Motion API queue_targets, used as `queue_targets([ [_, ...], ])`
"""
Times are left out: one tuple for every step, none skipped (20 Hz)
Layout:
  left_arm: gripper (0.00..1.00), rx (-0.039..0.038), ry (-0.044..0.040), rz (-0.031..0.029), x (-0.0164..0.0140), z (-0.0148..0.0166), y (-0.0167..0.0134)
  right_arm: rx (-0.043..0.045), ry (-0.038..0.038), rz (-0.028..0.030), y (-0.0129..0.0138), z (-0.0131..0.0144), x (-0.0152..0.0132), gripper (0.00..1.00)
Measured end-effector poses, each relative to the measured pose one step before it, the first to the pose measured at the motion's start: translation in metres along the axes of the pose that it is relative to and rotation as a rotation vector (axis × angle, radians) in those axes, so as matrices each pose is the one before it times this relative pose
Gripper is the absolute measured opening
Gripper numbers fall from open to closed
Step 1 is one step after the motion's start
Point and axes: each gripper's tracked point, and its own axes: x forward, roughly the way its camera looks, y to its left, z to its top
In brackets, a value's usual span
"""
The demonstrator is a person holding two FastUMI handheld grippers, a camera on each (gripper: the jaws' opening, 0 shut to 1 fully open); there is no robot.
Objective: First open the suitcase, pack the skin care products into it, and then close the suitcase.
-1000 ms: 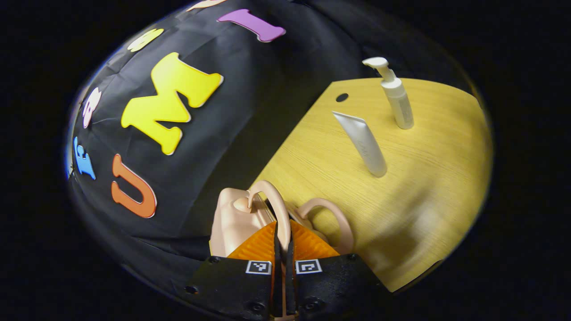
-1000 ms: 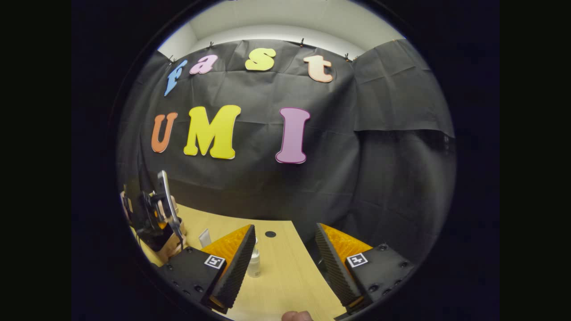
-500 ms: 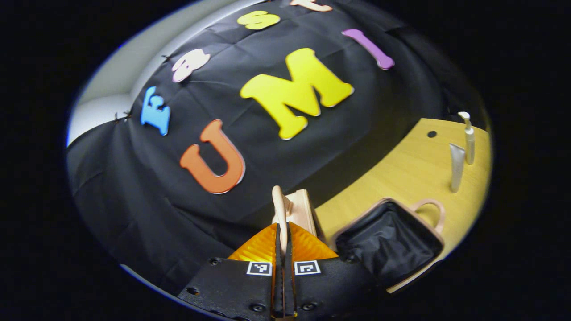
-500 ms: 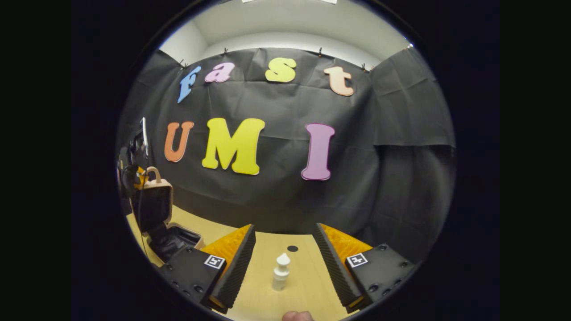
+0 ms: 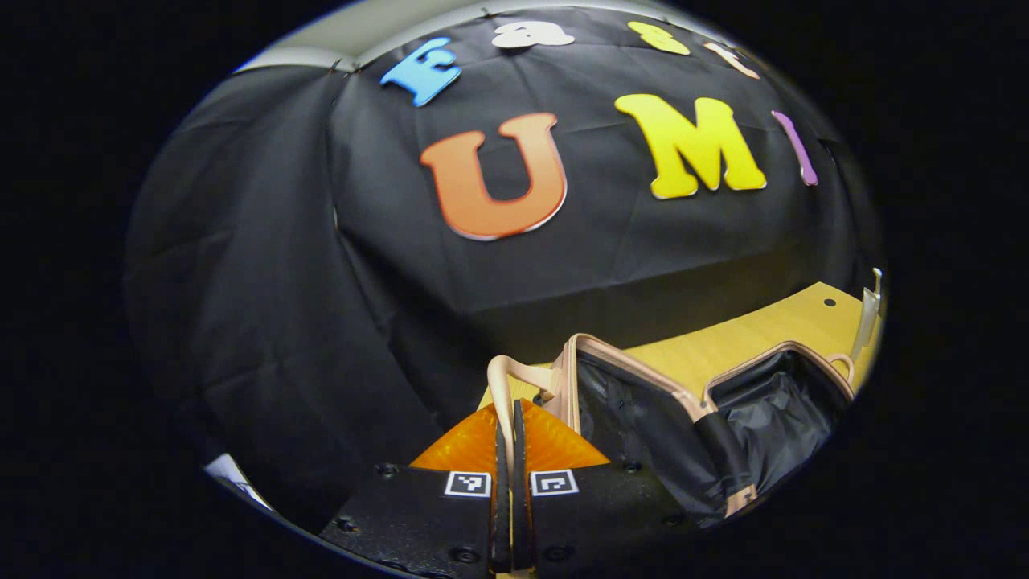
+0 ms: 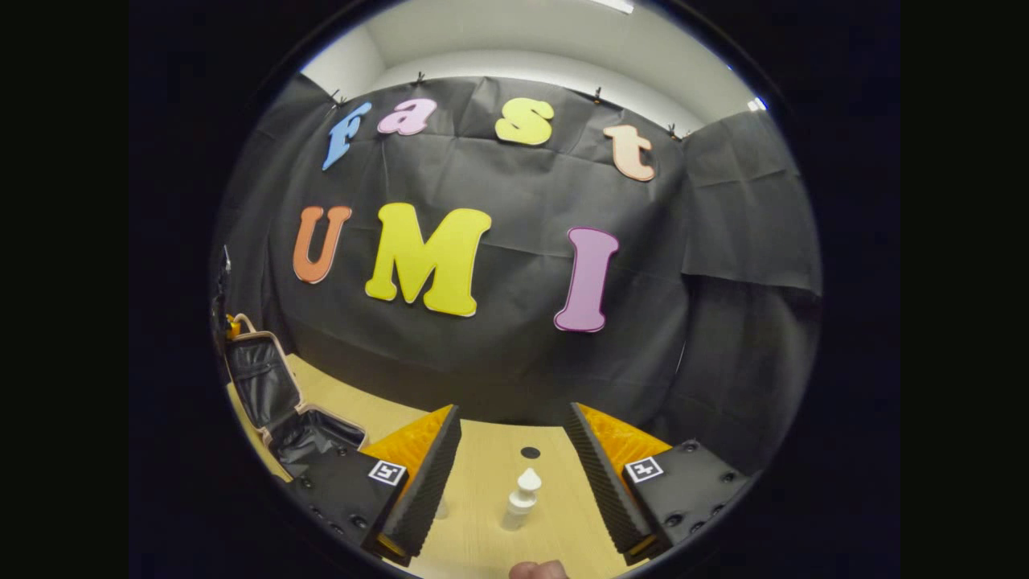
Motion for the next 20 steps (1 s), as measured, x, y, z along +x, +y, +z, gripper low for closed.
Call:
queue_targets([
  [0.04,-0.03237,0.03707,-0.01094,0.01067,-0.02535,0.00567,-0.01269,0.00338,0.00192,0.00658,0.00072,0.00153,0.80],
  [0.04,-0.03919,0.04126,-0.01856,0.00987,-0.02141,0.00094,-0.01055,0.00691,0.00097,0.00364,0.00034,0.00133,0.80],
  [0.04,-0.05343,0.04987,-0.02532,0.01152,-0.02186,0.00101,-0.00620,0.00478,0.00133,0.00350,-0.00034,0.00195,0.80],
  [0.04,-0.04378,0.04117,-0.01838,0.01454,-0.01411,0.00110,-0.00728,0.00477,-0.00431,0.00147,0.00062,0.00152,0.80],
  [0.04,-0.05070,0.03670,-0.02180,0.01131,-0.01490,-0.00215,-0.00693,0.00438,-0.00327,0.00062,-0.00022,0.00138,0.80],
  [0.04,-0.04952,0.02362,-0.02786,0.00775,-0.00985,-0.00529,-0.00785,0.00546,-0.00565,0.00034,0.00027,0.00164,0.80],
  [0.04,-0.04434,0.01834,-0.02205,0.00691,-0.00902,-0.00205,-0.00439,0.00383,-0.00198,0.00047,-0.00015,0.00151,0.80],
  [0.05,-0.02754,0.03887,-0.00850,0.00110,-0.00996,0.00371,-0.00266,0.00290,-0.00122,0.00097,-0.00037,0.00126,0.80],
  [0.04,-0.03079,-0.03627,-0.02074,0.00284,0.00631,-0.00276,-0.00582,0.00588,-0.00155,0.00019,-0.00140,0.00015,0.80],
  [0.05,-0.00669,0.03257,0.00846,0.00101,-0.00415,0.00223,-0.00022,0.00067,0.00055,-0.00044,-0.00042,0.00092,0.80],
  [0.10,0.00693,0.00720,0.03120,-0.00100,0.00107,0.00333,-0.00015,0.00156,0.00404,0.00099,-0.00060,0.00075,0.80],
  [0.04,0.03326,0.01819,0.05552,0.00129,-0.00156,0.00942,0.00132,0.00081,0.00558,0.00076,-0.00147,0.00100,0.80],
  [0.24,0.02529,0.00795,0.03437,-0.00583,0.00296,0.00217,0.00704,-0.00072,0.00495,-0.00053,-0.00103,0.00091,0.80],
  [0.32,0.02049,-0.00250,0.04090,-0.00645,0.00436,0.00305,0.01334,-0.00143,0.00276,-0.00037,-0.00164,0.00145,0.80],
  [0.69,0.01009,-0.02055,0.00815,-0.01380,0.01116,-0.00736,0.01379,0.00066,0.00317,-0.00247,-0.00271,0.00049,0.80],
  [0.53,0.01552,-0.03984,-0.00012,-0.01540,0.01503,-0.01366,0.01320,-0.00081,0.00149,-0.00161,-0.00182,0.00091,0.80],
  [0.85,0.02965,-0.04824,-0.00385,-0.01617,0.02004,-0.01649,0.01489,-0.00003,0.00214,-0.00229,-0.00289,0.00116,0.80],
  [0.93,0.03855,-0.05438,0.01060,-0.01564,0.01922,-0.01312,0.01334,-0.00191,0.00300,-0.00357,-0.00135,-0.00067,0.80],
  [1.00,0.03603,-0.05097,0.00282,-0.01499,0.02157,-0.01714,0.01219,-0.00600,0.00160,-0.00465,-0.00133,-0.00124,0.80],
  [1.00,0.02355,-0.04744,0.00812,-0.01541,0.02191,-0.01756,0.01187,-0.00741,0.00332,-0.00494,0.00003,-0.00113,0.80],
])
